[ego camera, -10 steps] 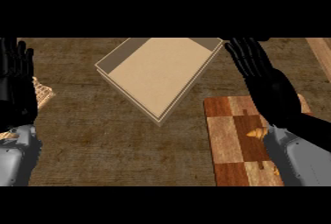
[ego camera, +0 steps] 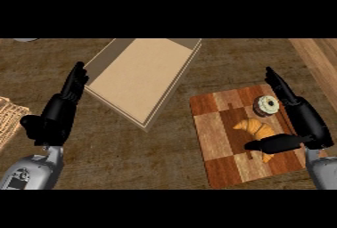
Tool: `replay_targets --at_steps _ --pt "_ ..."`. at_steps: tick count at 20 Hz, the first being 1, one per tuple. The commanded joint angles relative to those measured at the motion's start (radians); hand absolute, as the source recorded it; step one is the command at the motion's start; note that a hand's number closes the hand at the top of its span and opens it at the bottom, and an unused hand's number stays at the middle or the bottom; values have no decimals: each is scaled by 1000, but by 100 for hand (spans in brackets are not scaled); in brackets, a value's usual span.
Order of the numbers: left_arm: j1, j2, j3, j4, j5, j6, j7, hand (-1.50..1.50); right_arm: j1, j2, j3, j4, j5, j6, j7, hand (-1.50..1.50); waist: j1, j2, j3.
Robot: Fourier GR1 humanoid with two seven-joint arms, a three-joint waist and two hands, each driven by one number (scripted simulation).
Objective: Pick the croissant from the cutting board and place it in the cardboard box
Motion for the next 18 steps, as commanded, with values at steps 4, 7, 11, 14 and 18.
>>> replay_targets --at_steps 4,7,11,14,18 --pt "54 7 -90 13 28 -119 -1 0 211 -272 34 5 450 -176 -170 -150 12 -12 1" --pt "84 2 -107 11 21 -133 -29 0 338 -310 19 -137 538 -276 -153 -150 31 -17 0" --pt "37 -4 -88 59 28 -158 -40 0 512 -390 -15 -409 588 -234 9 -150 36 -14 -1" --pt "69 4 -101 41 37 -198 -51 0 598 -460 -80 -551 529 -97 133 -150 62 -10 -1" --pt "25 -30 -119 53 -4 -169 -30 0 685 -498 -89 -703 458 58 255 -150 67 -8 0"
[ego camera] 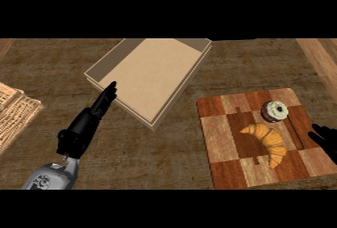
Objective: Pick the croissant from the cutting board and place it in the cardboard box
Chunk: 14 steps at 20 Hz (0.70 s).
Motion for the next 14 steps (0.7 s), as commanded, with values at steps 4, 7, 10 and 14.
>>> replay_targets --at_steps 4,7,10,14 --pt "33 -2 -10 -63 -17 -27 24 0 71 -27 -64 -202 -111 224 233 -150 42 4 2" --pt "-61 -65 -18 4 -41 -31 53 0 -34 32 -24 -177 -113 282 316 -150 45 8 3" --pt "-88 -66 23 11 -29 -47 73 0 -164 122 82 -142 -61 285 414 -150 57 10 3" --pt "-83 -90 44 125 -86 -66 -48 0 -168 176 54 -39 -10 324 304 -150 47 9 3"
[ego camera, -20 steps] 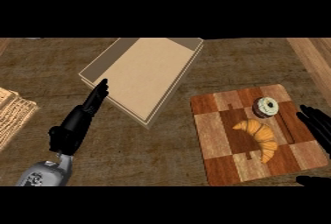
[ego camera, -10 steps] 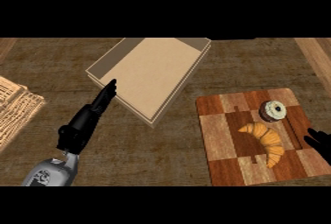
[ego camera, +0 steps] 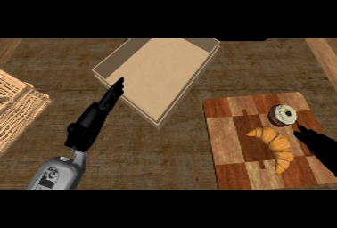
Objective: Pick the croissant from the cutting board and place it in the cardboard box
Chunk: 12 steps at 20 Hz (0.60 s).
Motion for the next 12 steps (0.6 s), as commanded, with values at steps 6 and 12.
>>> replay_targets --at_steps 6,12 --pt "-33 -12 45 -24 -20 -43 67 0 -153 183 168 231 220 15 52 -150 12 1 1" --pt "55 -42 76 6 -47 -86 -50 0 -135 216 53 291 240 30 -83 -150 1 -1 1"
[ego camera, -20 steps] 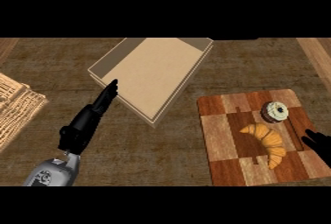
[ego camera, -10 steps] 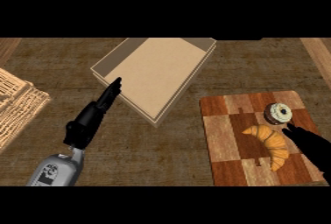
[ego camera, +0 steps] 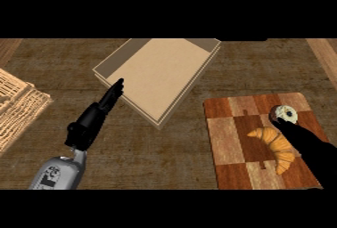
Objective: Pick the croissant from the cutting board and place it in the cardboard box
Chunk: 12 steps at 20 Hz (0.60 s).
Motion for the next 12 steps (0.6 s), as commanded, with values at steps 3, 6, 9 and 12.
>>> replay_targets --at_steps 3,6,9,12 --pt "38 -34 3 -65 -51 -15 33 0 -20 62 -40 61 70 6 -101 -150 -2 -1 0" --pt "6 -34 51 -27 -48 -40 40 0 19 95 -49 10 109 9 -101 -150 -4 -1 0" --pt "49 -52 34 -11 -64 -48 -13 0 1 83 -72 158 149 -24 -203 -150 -2 0 0" --pt "-20 -45 91 35 -44 -78 -14 0 -106 149 -19 169 186 50 -100 -150 0 0 0"
